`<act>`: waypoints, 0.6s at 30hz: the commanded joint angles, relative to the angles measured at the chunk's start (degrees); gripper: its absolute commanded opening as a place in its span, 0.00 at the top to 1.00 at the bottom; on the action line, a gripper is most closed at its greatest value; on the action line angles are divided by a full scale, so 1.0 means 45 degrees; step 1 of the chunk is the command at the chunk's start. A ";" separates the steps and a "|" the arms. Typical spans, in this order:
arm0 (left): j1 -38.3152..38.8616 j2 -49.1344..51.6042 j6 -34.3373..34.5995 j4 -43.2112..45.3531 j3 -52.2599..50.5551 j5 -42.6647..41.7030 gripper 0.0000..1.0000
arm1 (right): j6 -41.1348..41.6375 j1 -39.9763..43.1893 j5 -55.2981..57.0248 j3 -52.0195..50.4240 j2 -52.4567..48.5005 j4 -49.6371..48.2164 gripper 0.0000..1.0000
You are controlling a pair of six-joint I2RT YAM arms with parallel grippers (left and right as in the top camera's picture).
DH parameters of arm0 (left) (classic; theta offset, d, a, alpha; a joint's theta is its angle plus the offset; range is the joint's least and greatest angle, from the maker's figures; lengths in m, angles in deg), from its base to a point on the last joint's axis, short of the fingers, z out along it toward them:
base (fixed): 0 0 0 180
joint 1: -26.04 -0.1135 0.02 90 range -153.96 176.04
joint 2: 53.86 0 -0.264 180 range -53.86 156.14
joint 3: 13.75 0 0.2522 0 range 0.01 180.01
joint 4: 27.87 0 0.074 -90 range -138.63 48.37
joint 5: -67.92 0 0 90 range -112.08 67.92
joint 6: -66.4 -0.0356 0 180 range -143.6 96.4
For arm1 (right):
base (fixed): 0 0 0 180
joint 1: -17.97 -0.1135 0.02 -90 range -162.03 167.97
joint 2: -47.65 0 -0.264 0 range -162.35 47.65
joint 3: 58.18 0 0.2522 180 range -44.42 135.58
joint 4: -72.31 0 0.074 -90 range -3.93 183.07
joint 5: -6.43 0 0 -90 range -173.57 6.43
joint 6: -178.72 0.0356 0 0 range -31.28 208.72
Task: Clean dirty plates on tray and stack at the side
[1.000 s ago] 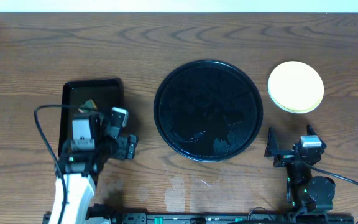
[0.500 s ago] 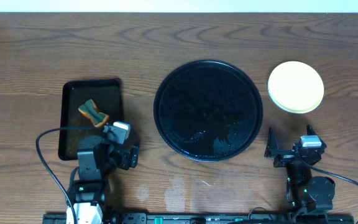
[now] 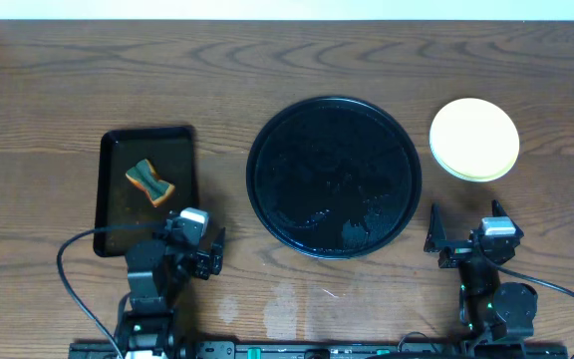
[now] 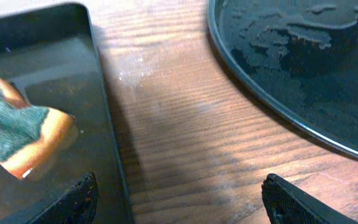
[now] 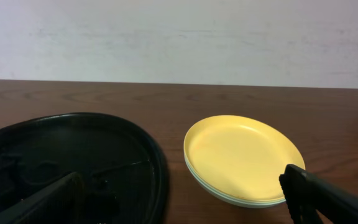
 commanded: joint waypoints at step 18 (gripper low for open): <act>0.0389 -0.4323 0.2098 -0.1107 -0.0413 0.2263 0.15 | 0.0180 0.0141 0.0068 -0.0029 0.0083 0.0053 0.01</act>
